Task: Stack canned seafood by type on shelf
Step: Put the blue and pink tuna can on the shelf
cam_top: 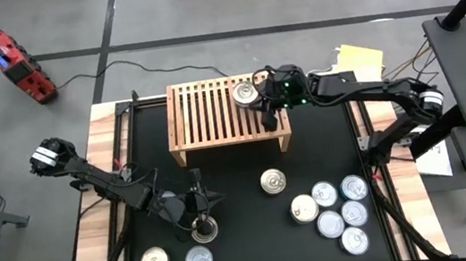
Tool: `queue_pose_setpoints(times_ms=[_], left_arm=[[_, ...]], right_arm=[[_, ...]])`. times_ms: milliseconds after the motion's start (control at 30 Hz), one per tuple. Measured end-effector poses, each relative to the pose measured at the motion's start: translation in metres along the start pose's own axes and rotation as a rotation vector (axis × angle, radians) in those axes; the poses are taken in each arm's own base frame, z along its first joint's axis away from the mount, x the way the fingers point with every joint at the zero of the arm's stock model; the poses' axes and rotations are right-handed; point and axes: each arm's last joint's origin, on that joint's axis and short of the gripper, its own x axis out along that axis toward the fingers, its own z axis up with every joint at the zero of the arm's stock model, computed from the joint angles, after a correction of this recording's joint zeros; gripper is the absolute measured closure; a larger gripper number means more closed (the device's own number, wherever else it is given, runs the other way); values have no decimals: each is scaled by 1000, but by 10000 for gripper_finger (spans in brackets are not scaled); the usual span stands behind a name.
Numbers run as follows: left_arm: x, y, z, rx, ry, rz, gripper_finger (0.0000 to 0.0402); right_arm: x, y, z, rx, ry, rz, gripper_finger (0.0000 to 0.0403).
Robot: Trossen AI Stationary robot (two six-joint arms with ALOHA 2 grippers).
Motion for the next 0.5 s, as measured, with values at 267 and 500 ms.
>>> queue_pose_setpoints(times_ms=[267,500], left_arm=[[0,0,0,2,1,0,401],[0,0,0,3,1,0,401]], right_arm=[[1,-3,0,0,-7,-37,390],[4,-8,1,-1,-22,-112,390]])
